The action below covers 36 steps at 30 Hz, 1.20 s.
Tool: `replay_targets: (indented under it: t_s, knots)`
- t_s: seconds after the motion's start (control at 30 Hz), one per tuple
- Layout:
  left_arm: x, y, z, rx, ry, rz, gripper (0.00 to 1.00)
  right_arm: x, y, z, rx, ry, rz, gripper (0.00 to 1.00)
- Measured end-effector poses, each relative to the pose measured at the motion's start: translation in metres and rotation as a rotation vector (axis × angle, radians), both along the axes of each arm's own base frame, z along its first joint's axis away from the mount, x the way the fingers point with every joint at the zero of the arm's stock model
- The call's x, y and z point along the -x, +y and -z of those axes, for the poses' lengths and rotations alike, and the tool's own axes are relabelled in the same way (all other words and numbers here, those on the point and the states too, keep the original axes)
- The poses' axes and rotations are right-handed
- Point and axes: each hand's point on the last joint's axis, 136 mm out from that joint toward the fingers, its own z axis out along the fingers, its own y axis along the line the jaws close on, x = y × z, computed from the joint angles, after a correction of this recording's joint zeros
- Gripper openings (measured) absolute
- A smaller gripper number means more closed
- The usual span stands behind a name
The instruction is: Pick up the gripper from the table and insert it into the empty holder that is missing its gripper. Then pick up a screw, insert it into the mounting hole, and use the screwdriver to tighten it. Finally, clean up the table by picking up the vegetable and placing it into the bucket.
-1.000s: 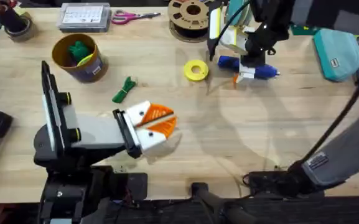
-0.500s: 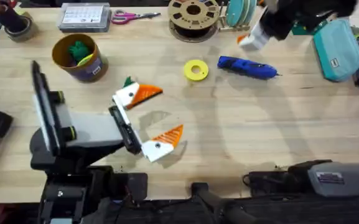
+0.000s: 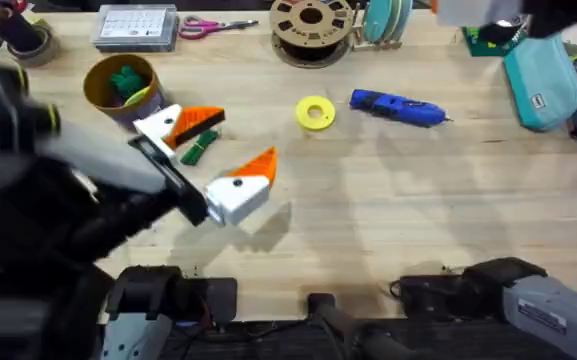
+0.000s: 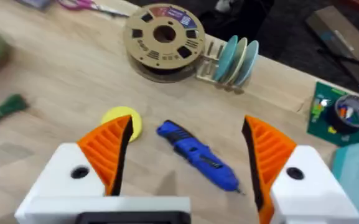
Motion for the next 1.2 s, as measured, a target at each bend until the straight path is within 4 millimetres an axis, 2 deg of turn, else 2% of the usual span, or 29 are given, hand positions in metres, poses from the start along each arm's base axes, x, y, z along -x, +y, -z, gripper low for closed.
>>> replay_targets:
  t_s: [0.13, 0.2, 0.27, 0.47, 0.63, 0.67, 0.9, 1.1, 1.2]
  knots:
    - [-0.01, 0.011, -0.006, -0.075, 0.117, -0.059, 0.985, 0.021, 0.003, -0.013, -0.068, -0.024, -0.006, 0.995]
    - [-0.015, 0.017, -0.008, -0.109, 0.154, -0.091, 0.984, 0.029, 0.004, -0.009, -0.086, -0.021, -0.014, 0.995]
    - [-0.02, 0.024, -0.01, -0.144, 0.188, -0.13, 0.985, 0.037, 0.006, 0.005, -0.1, 0.006, -0.022, 0.995]
    - [-0.034, 0.041, -0.015, -0.222, 0.266, -0.219, 0.984, 0.056, 0.01, 0.065, -0.114, 0.144, -0.046, 0.995]
    - [-0.045, 0.054, -0.008, -0.281, 0.358, -0.276, 0.985, 0.073, 0.01, 0.091, -0.112, 0.219, -0.052, 0.995]
    - [-0.052, 0.059, 0.001, -0.309, 0.414, -0.294, 0.984, 0.079, 0.009, 0.095, -0.111, 0.238, -0.054, 0.996]
    - [-0.064, 0.07, 0.021, -0.359, 0.49, -0.332, 0.985, 0.08, 0.01, 0.096, -0.113, 0.247, -0.059, 0.995]
    - [-0.059, 0.086, 0.038, -0.484, 0.594, -0.354, 0.985, 0.081, 0.01, 0.096, -0.113, 0.247, -0.059, 0.996]
    - [-0.074, 0.093, 0.046, -0.557, 0.639, -0.341, 0.985, 0.08, 0.01, 0.096, -0.112, 0.246, -0.06, 0.995]
